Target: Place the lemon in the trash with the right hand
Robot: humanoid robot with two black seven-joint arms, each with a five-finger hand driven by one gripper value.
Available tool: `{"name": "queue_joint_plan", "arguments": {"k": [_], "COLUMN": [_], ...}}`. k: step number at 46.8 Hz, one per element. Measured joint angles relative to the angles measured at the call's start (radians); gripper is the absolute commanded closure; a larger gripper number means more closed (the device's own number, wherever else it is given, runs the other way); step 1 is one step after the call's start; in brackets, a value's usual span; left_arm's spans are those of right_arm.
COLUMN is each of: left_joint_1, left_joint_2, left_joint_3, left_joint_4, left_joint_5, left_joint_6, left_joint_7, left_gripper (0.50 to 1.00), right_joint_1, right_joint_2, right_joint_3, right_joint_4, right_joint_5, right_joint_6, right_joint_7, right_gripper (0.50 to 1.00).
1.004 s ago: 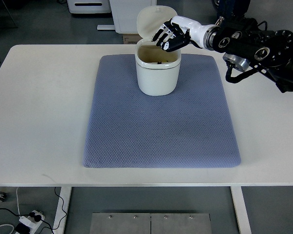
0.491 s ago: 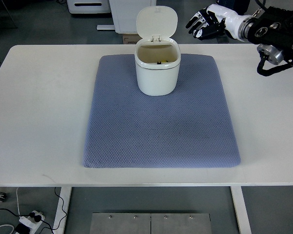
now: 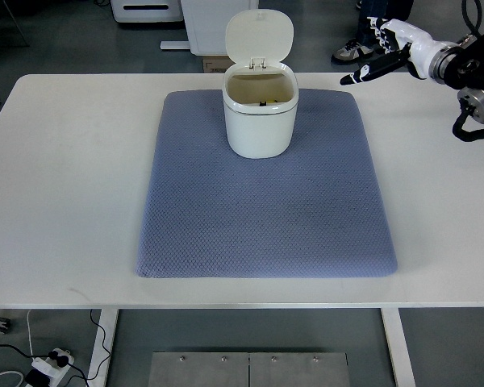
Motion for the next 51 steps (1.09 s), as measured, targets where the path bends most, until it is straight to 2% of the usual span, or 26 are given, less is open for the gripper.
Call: {"name": "queue_joint_plan", "arguments": {"k": [11, 32, 45, 51], "left_joint_1": [0.0, 0.0, 0.0, 0.0], "left_joint_2": [0.0, 0.0, 0.0, 0.0], "left_joint_3": [0.0, 0.0, 0.0, 0.0], "left_joint_4": [0.0, 0.0, 0.0, 0.0], "left_joint_5": [0.0, 0.0, 0.0, 0.0], "left_joint_6": [0.0, 0.0, 0.0, 0.0], "left_joint_7": [0.0, 0.0, 0.0, 0.0], "left_gripper": [0.5, 0.5, 0.5, 0.5], "right_joint_1": [-0.038, -0.226, -0.367, -0.431], "right_joint_2": [0.0, -0.003, 0.006, 0.011], "right_joint_3": [0.095, 0.413, 0.731, 0.848], "right_joint_4": [0.0, -0.032, -0.068, -0.072], "right_joint_5": [-0.005, -0.005, -0.003, -0.002], "right_joint_6": [0.007, 0.0, 0.004, 0.012], "right_joint_7": [-0.003, -0.005, -0.013, -0.042], "right_gripper": [0.5, 0.5, 0.5, 0.5]}}
